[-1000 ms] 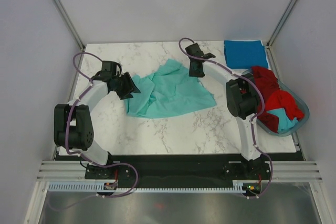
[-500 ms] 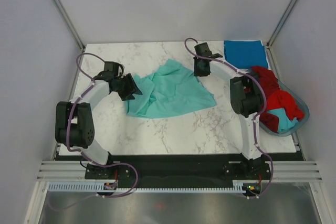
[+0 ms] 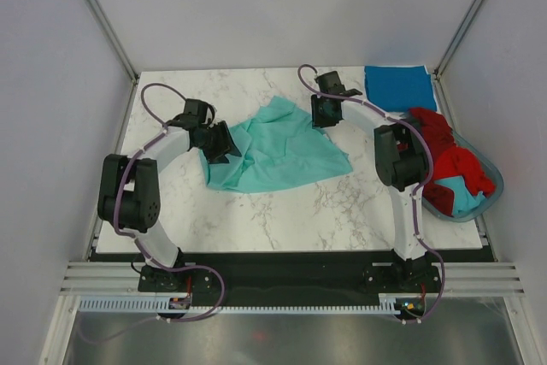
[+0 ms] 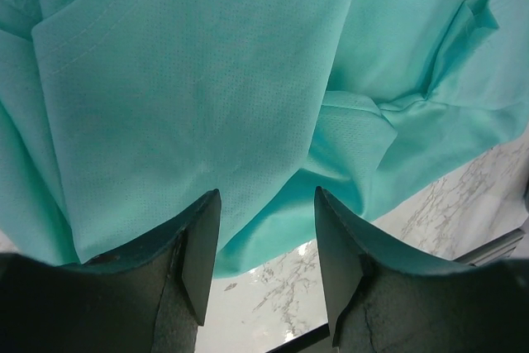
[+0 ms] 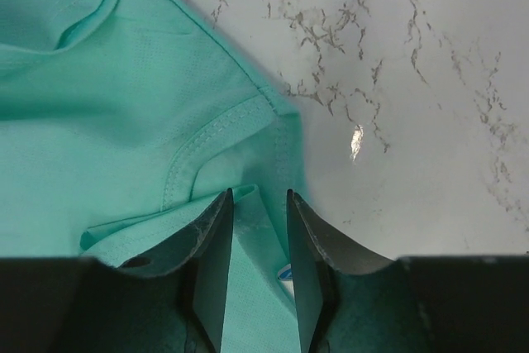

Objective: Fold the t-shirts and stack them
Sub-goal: Flatten the tshirt out

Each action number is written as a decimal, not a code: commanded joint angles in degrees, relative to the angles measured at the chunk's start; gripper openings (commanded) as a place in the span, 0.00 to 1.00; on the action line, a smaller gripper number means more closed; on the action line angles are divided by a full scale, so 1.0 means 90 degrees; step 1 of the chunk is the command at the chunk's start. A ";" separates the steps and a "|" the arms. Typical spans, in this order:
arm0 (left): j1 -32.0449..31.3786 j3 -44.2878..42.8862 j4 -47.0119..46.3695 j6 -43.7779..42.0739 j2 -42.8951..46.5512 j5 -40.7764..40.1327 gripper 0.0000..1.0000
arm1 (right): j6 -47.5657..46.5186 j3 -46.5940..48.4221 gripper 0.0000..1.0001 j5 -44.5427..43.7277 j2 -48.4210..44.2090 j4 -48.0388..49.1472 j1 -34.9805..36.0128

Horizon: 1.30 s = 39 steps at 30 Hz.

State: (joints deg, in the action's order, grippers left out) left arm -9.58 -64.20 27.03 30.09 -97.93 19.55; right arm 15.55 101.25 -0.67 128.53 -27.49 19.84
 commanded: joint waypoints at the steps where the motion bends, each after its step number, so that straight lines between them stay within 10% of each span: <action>1: -0.0068 -0.0220 -0.0063 -0.0208 -0.0183 -0.0160 0.57 | -0.0291 0.0078 0.41 0.0376 -0.0247 0.0085 -0.0026; 16: -0.0283 -0.0386 -0.0063 -0.0403 -0.0613 -0.0522 0.64 | -0.1435 -0.0098 0.45 0.0641 -0.0297 -0.0188 -0.0046; 20: -0.0293 -0.0483 -0.0044 -0.0423 -0.0701 -0.0629 0.52 | -0.1455 -0.0108 0.46 0.0563 -0.0511 -0.0169 -0.0046; 21: -0.0283 -0.0483 -0.0054 -0.0404 -0.0633 -0.0774 0.32 | -0.1445 -0.0108 0.47 0.0553 -0.0560 -0.0149 -0.0046; 24: -0.0283 -0.0454 -0.0054 -0.0306 -0.0351 -0.0932 0.15 | -0.1551 -0.0186 0.55 0.0562 -0.0697 -0.0003 -0.0036; 39: -0.0273 -0.0386 -0.0034 -0.0130 -0.0086 -0.0747 0.13 | -0.3017 -0.1094 0.51 0.0387 -0.1059 0.0788 0.0013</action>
State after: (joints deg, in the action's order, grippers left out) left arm -12.03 -66.48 27.40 28.25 -99.88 12.51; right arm -8.67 91.31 3.53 119.33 -22.68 19.77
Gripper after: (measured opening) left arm 0.131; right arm 0.513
